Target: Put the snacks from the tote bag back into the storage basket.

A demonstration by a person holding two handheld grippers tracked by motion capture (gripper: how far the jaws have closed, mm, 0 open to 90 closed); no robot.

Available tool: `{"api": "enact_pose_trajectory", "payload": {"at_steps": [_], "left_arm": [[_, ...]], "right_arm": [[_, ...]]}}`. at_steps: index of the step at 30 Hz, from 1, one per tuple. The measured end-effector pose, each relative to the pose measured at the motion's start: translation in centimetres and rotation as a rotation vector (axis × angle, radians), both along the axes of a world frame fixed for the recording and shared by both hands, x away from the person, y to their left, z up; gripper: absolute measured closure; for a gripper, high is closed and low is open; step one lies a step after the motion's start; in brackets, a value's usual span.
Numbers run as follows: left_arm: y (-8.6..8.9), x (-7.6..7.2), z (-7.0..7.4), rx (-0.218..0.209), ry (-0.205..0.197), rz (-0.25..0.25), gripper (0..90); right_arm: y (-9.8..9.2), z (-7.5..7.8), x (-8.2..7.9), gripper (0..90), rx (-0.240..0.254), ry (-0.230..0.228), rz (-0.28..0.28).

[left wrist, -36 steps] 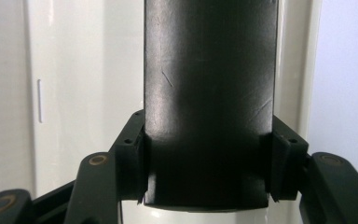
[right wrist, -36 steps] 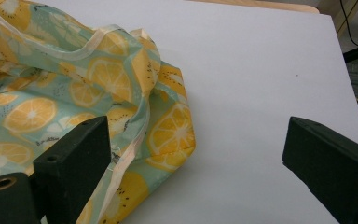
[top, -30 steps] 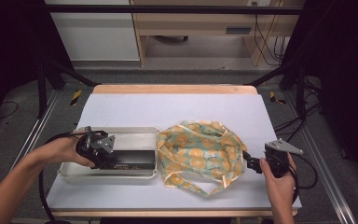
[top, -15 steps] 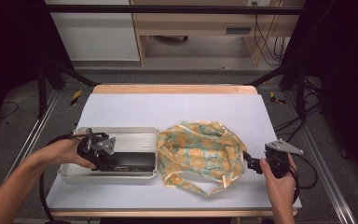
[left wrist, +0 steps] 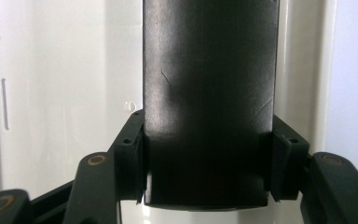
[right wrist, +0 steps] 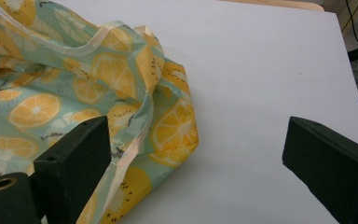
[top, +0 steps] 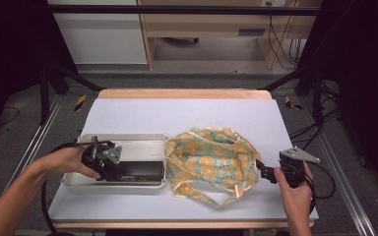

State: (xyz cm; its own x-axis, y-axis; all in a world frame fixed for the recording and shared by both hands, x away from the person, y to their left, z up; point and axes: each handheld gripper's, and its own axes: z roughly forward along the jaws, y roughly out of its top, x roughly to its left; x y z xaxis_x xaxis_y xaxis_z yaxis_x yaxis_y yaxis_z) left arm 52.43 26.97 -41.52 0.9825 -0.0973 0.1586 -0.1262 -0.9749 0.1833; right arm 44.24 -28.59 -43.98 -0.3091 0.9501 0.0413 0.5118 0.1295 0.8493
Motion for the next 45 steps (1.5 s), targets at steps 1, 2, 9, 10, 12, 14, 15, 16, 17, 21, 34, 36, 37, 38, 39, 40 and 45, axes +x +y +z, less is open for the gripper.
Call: {"api": "enact_pose_trajectory", "payload": {"at_steps": [1,2,9,10,12,14,15,16,17,21,34,36,37,38,39,40,45], "left_arm": [[0.0,0.0,0.0,-0.001,0.001,-0.001,42.6],[0.0,0.0,0.0,-0.001,0.004,-0.004,42.6],[0.4,0.2,1.0,-0.066,0.026,0.009,30.3],[0.5,0.1,1.4,-0.081,0.016,0.023,28.3],[0.6,0.0,2.0,-0.108,0.006,0.036,24.8],[0.6,0.0,2.6,-0.132,-0.001,0.052,21.0],[0.5,0.0,2.9,-0.138,-0.012,0.062,19.5],[0.4,0.0,3.2,-0.154,-0.02,0.07,17.8],[0.2,-0.1,3.5,-0.164,-0.033,0.078,16.8],[-0.6,-0.2,4.5,-0.224,-0.059,0.082,12.9],[-3.5,-0.4,5.8,-0.267,-0.111,0.077,7.1],[-3.9,-0.5,5.8,-0.265,-0.113,0.079,6.4],[-4.0,-0.6,5.8,-0.269,-0.113,0.081,6.3],[-4.2,-0.6,5.8,-0.267,-0.117,0.079,6.1],[-4.3,-0.7,5.8,-0.267,-0.118,0.076,5.9],[-4.5,-0.8,5.9,-0.267,-0.121,0.078,5.9],[-5.1,-1.0,6.1,-0.289,-0.151,0.076,6.2]], "right_arm": [[0.0,0.0,0.0,8.3,0.0,-0.001,0.0],[0.0,0.0,0.0,8.3,0.001,-0.001,0.0],[0.0,0.2,-0.2,8.1,0.001,0.001,0.007],[0.0,0.2,-0.2,8.1,0.001,0.001,0.007],[0.0,0.2,-0.2,8.1,0.0,-0.001,0.007],[0.0,0.2,-0.3,8.1,0.0,-0.005,0.008],[0.0,0.3,-0.3,8.0,0.001,-0.006,0.01],[0.0,0.3,-0.2,8.1,-0.001,-0.009,0.011],[0.1,0.4,-0.2,8.1,0.001,-0.012,0.009],[0.1,0.6,-0.2,8.0,0.001,-0.023,0.01],[-0.2,0.9,-0.6,7.7,0.011,-0.034,0.003],[-0.3,0.9,-0.7,7.5,0.015,-0.033,0.005],[-0.3,1.0,-0.7,7.5,0.016,-0.034,0.004],[-0.3,1.0,-0.7,7.4,0.014,-0.036,0.005],[-0.3,1.0,-0.7,7.3,0.014,-0.036,0.005],[-0.3,1.0,-0.8,7.2,0.014,-0.035,0.003],[-0.3,1.0,-0.9,6.9,0.015,-0.039,0.0]]}}
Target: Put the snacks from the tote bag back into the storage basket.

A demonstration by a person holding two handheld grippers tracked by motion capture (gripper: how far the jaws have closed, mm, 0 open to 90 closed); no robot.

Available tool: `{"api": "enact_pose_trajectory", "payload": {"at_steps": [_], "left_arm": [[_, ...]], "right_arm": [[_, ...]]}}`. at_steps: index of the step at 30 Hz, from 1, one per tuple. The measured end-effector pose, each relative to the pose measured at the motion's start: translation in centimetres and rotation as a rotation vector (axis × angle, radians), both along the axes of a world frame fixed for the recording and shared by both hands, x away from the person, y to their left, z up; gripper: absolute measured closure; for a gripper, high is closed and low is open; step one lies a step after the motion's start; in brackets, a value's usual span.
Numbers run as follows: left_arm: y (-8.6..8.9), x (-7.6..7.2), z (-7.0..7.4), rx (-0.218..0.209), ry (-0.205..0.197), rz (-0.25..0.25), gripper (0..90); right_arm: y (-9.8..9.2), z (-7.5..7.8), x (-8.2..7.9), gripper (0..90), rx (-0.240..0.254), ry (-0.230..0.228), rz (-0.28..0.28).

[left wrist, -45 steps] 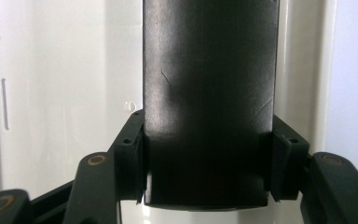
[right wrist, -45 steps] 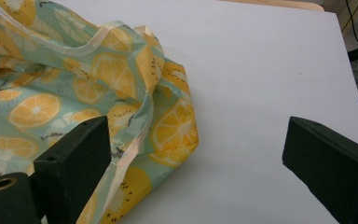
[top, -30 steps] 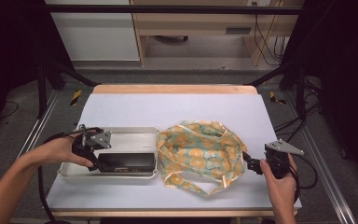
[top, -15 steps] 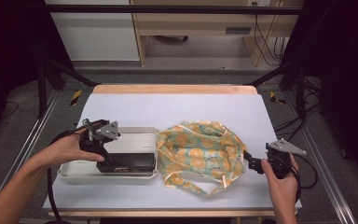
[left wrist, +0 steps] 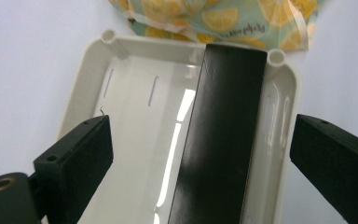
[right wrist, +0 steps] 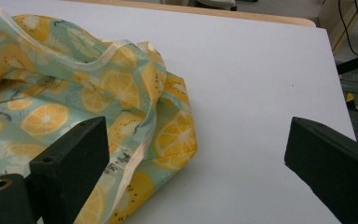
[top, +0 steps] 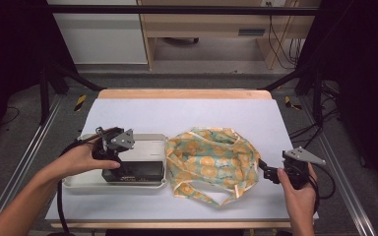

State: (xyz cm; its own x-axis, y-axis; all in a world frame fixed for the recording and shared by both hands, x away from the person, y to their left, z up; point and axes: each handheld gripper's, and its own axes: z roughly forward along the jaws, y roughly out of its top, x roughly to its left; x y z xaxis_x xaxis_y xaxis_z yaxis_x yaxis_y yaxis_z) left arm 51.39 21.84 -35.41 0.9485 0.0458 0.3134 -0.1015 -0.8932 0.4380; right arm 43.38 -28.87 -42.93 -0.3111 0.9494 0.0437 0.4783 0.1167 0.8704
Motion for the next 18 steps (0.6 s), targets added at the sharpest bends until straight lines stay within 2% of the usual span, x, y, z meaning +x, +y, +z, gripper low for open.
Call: {"api": "enact_pose_trajectory", "payload": {"at_steps": [2,3,11,18], "left_arm": [[-0.3,0.0,0.1,-0.007,-0.016,0.003,6.3],[-0.4,-0.1,0.2,-0.009,-0.037,0.005,6.3],[-1.5,-0.5,0.4,-0.035,-0.059,0.032,6.0],[-2.5,-1.1,0.6,-0.053,-0.107,0.066,5.3]], "right_arm": [[0.0,0.0,0.0,6.8,-0.001,-0.002,0.002],[0.0,0.0,-0.1,6.7,-0.004,-0.002,0.001],[0.1,0.2,-0.2,6.4,-0.002,-0.008,0.003],[0.2,0.2,-0.3,6.3,-0.006,-0.01,0.008]]}}
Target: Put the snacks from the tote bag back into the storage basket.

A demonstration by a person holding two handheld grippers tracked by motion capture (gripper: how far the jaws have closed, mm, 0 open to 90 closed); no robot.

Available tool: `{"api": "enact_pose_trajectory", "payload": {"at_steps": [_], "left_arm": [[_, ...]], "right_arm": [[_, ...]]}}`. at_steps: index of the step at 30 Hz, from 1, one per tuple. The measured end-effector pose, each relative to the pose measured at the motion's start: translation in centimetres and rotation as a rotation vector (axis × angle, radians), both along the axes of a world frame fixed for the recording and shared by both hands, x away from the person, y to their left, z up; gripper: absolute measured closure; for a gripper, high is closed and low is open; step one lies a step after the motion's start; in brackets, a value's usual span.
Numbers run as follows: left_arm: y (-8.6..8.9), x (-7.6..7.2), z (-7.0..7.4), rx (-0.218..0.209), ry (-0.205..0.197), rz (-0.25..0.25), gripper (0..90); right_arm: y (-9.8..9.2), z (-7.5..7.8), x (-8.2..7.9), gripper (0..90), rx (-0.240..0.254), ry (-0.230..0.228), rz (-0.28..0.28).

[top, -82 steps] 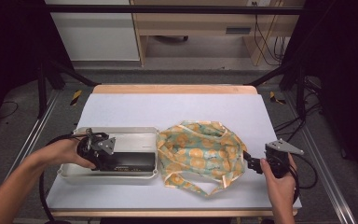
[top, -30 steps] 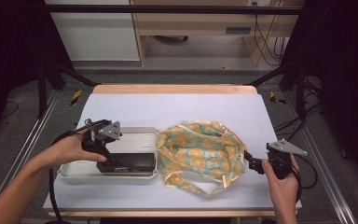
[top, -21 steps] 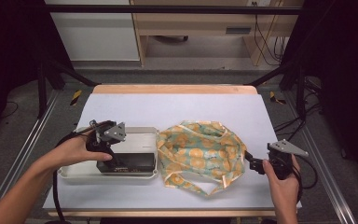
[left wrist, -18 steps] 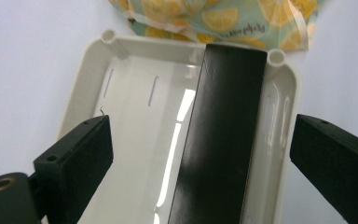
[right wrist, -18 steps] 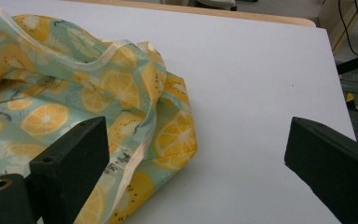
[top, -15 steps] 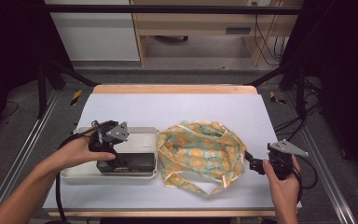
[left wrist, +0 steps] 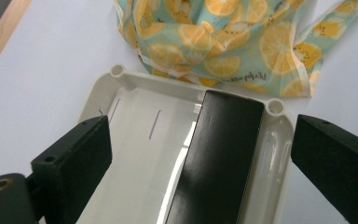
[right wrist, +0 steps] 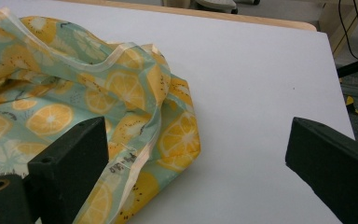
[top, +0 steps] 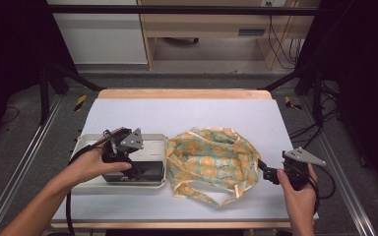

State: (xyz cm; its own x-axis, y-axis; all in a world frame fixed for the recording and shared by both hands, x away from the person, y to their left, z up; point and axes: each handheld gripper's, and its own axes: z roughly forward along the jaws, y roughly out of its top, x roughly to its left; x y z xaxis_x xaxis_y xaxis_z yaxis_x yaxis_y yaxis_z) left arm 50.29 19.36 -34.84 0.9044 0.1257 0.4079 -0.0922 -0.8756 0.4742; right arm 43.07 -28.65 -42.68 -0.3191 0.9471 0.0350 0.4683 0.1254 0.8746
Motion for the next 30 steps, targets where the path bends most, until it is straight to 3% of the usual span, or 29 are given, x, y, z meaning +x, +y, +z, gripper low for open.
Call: {"api": "enact_pose_trajectory", "payload": {"at_steps": [6,14,19,30], "left_arm": [[-0.5,-0.5,0.3,-0.028,-0.037,0.023,5.3],[-0.4,-0.6,0.7,-0.086,-0.053,0.058,5.3],[0.3,-0.4,1.0,-0.106,-0.074,0.099,5.4],[3.0,0.2,1.8,-0.195,-0.115,0.192,5.9]], "right_arm": [[0.0,0.0,-0.1,6.3,-0.002,0.001,-0.002],[0.1,-0.1,-0.2,6.3,0.003,0.005,-0.003],[0.1,-0.2,-0.2,6.3,-0.005,0.004,-0.001],[0.0,-0.2,-0.2,6.3,-0.005,-0.001,-0.008]]}}
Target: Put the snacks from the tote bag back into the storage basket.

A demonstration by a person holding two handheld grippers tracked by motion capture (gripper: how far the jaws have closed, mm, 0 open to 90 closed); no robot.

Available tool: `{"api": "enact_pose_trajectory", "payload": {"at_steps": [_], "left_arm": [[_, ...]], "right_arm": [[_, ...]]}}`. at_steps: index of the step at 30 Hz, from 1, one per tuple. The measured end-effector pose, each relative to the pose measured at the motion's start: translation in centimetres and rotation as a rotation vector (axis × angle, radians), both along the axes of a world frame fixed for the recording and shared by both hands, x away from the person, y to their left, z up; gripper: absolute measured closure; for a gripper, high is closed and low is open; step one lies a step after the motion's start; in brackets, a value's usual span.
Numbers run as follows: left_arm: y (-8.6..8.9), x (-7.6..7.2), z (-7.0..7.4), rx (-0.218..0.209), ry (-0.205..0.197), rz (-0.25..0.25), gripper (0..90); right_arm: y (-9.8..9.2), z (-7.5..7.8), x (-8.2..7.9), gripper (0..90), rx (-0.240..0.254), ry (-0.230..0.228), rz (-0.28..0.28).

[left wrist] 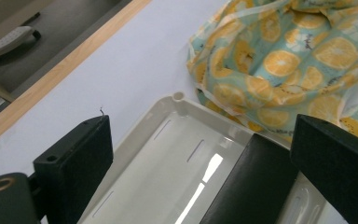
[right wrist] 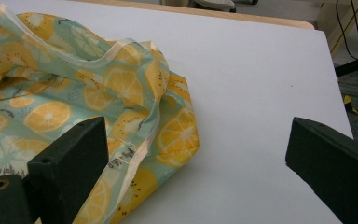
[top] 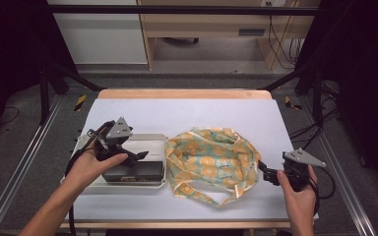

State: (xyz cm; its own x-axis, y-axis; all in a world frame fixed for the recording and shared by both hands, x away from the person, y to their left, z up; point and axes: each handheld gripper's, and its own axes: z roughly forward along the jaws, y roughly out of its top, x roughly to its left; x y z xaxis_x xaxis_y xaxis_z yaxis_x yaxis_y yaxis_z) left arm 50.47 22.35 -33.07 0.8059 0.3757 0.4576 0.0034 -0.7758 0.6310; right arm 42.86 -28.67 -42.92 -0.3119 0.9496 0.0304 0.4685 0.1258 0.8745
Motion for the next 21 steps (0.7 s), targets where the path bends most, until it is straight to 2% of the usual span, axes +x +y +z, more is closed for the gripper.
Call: {"api": "enact_pose_trajectory", "payload": {"at_steps": [8,14,21], "left_arm": [[2.5,0.7,-0.2,-0.03,-0.005,0.044,6.0],[4.7,1.4,-1.0,-0.053,-0.005,0.08,6.2],[7.2,2.3,-2.0,-0.037,-0.005,0.115,6.2]], "right_arm": [[-0.2,0.0,0.0,6.3,0.0,0.002,-0.006],[-0.3,-0.1,0.0,6.3,-0.003,0.0,-0.01],[-0.5,-0.2,-0.1,6.3,-0.002,0.007,-0.014]]}}
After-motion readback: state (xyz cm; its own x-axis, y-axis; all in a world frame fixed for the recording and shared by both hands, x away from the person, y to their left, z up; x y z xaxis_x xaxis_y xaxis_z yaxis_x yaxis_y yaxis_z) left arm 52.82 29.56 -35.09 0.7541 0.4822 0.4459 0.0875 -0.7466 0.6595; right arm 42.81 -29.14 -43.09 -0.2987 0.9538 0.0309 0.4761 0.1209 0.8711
